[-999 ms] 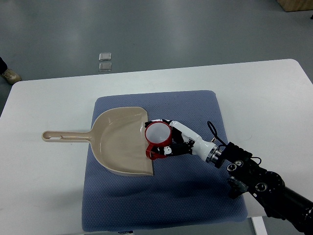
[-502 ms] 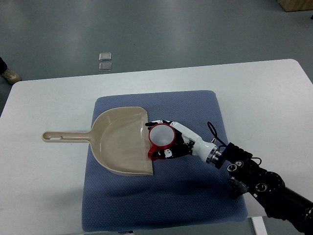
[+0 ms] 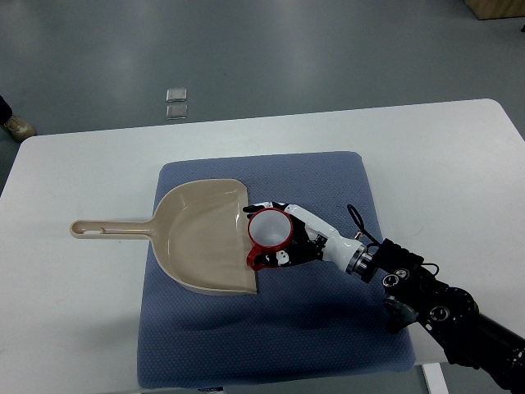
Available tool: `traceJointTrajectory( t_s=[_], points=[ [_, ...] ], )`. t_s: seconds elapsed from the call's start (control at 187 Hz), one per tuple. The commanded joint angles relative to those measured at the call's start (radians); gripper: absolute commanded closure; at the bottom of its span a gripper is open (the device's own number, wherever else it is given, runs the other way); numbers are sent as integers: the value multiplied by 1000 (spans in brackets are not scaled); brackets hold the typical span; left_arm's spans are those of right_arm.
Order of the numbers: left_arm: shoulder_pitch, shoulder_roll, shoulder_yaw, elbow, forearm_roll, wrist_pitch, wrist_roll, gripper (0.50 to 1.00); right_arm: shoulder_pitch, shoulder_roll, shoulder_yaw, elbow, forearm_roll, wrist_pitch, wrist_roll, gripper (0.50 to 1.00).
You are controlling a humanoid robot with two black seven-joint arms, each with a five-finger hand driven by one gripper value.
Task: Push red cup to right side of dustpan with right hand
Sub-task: 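Hold the red cup against the dustpan's edge with the right hand, then release the red cup and pull the right hand back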
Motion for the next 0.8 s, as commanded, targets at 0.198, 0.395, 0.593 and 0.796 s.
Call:
traceJointTrajectory(
  t_s=[0.198,0.395,0.593,0.796],
  points=[
    [0,0,0,0,0,0,0,500,0,0,7,0,1,18,0,597],
    [0,0,0,0,0,0,-1,500,0,0,9,-1,2,23,0,597],
    [0,0,0,0,0,0,0,500,0,-25,55,-17,1,58,0,597],
    [0,0,0,0,0,0,0,500,0,-52,78,-32,1,75,0,597]
  ],
)
